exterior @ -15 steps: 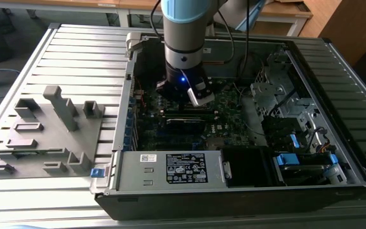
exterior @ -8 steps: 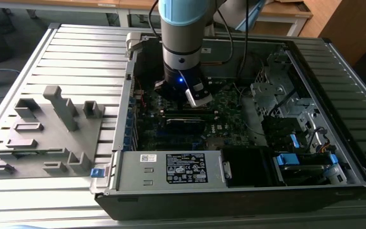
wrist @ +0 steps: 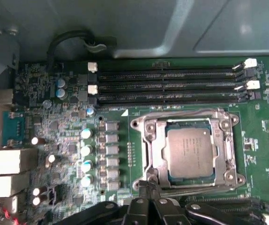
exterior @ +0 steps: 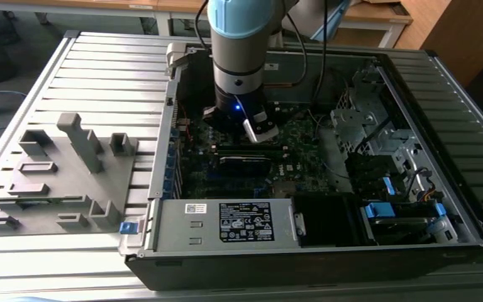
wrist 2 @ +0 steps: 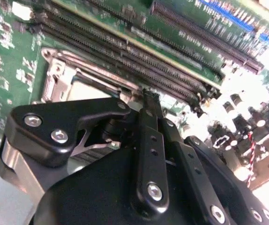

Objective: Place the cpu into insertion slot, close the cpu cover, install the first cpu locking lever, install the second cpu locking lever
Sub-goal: 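Install the second cpu locking lever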

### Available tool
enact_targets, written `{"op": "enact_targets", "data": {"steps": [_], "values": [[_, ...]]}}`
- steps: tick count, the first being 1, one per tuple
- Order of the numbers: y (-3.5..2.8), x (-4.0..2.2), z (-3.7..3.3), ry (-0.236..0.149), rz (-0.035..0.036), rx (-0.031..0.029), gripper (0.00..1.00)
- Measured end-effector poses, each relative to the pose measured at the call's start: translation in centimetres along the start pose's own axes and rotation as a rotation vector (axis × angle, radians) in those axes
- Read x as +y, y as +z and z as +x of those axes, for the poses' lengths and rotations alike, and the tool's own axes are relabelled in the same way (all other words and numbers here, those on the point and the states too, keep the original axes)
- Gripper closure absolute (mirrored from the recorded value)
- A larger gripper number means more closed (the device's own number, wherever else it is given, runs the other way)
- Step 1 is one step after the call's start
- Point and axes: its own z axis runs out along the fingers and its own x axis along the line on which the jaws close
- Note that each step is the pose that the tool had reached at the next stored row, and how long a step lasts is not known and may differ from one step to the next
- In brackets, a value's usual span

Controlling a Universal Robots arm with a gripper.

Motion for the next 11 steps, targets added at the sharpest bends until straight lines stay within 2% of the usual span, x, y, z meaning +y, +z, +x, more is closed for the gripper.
{"op": "enact_targets", "data": {"steps": [7,11], "values": [[0.14,-0.20,0.25,0.001,-0.0170,0.0015,0.89],[0.15,-0.24,0.37,0.001,-0.0183,0.0014,0.89]]}}
